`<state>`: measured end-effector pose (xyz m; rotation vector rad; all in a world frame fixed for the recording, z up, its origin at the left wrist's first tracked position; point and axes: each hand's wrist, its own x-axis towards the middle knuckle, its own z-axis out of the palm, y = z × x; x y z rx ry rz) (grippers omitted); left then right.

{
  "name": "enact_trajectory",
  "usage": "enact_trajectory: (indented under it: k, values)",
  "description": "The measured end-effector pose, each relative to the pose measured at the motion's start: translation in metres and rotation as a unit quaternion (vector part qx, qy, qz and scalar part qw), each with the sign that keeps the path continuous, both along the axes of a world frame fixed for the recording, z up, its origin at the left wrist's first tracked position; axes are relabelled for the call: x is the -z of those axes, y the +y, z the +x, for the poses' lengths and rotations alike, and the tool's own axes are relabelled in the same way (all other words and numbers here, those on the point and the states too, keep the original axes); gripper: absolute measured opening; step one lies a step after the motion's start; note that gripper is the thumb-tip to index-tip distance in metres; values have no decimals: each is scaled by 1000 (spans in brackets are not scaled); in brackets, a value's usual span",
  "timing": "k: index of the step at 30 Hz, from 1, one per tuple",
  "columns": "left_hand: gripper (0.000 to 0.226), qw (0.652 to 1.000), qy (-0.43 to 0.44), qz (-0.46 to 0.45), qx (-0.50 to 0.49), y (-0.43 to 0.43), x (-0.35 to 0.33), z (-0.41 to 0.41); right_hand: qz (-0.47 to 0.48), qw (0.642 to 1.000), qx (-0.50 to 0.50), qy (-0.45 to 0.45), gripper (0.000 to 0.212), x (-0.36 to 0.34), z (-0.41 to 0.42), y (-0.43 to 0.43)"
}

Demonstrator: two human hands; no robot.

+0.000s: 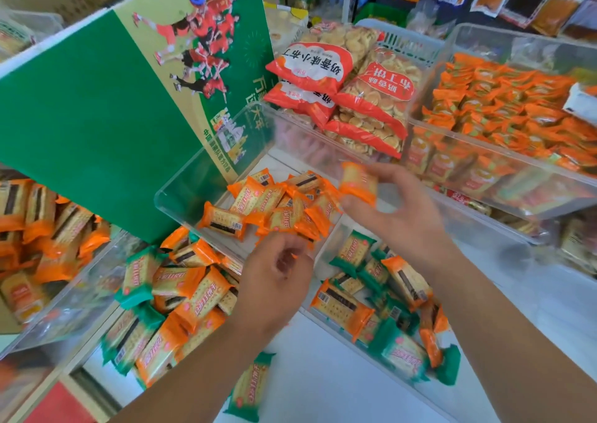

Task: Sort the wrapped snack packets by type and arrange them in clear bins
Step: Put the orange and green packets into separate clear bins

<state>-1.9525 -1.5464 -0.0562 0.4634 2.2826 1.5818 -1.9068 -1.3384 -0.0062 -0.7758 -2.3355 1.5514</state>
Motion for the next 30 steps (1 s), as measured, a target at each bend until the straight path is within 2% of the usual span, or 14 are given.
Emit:
enact_trajectory:
  k: [3, 4, 6, 8, 10, 12, 15, 18, 19, 20, 23, 27, 28, 30]
  values:
    - [11, 986, 117, -42, 109, -9, -7, 14, 31, 995, -80, -41, 73, -7, -15, -3]
    - [8, 976, 133, -53, 165, -9, -8, 16, 20, 995, -76, -60, 74, -5, -11, 5]
    - [10, 945, 132, -91, 284, 2, -9, 15, -2, 994, -15, -107, 57, 14, 16, 36]
    - [20, 893, 131, -186, 387, 27, -7, 15, 10, 982, 49, -183, 37, 41, 50, 63]
    - [27, 819, 140, -315, 459, 57, -1, 16, 39, 961, 54, -270, 35, 70, 81, 75]
    - [28, 751, 117, -407, 507, 80, 4, 18, 55, 942, 33, -330, 55, 95, 102, 72]
    - [31, 692, 108, -463, 544, 96, 15, 15, 73, 932, 31, -353, 93, 118, 114, 68]
    - [24, 647, 158, -488, 564, 96, 20, 8, -72, 946, 85, -305, 111, 112, 102, 72]
    - [12, 658, 167, -479, 556, 95, 22, 6, -107, 946, 91, -292, 114, 110, 98, 72]
    - [13, 679, 167, -467, 541, 93, 21, 5, -114, 945, 90, -293, 115, 107, 95, 72]
    - [38, 762, 118, -415, 482, 86, 18, 2, -88, 945, 94, -301, 109, 109, 92, 71]
    - [24, 892, 32, -270, 362, 105, 23, 7, -159, 945, 171, -229, 62, 111, 95, 73]
    - [23, 914, 1, -236, 330, 113, 30, 10, -156, 946, 179, -222, 50, 113, 97, 75]
    - [18, 933, -61, -195, 297, 131, 42, 20, -149, 946, 185, -219, 30, 113, 99, 76]
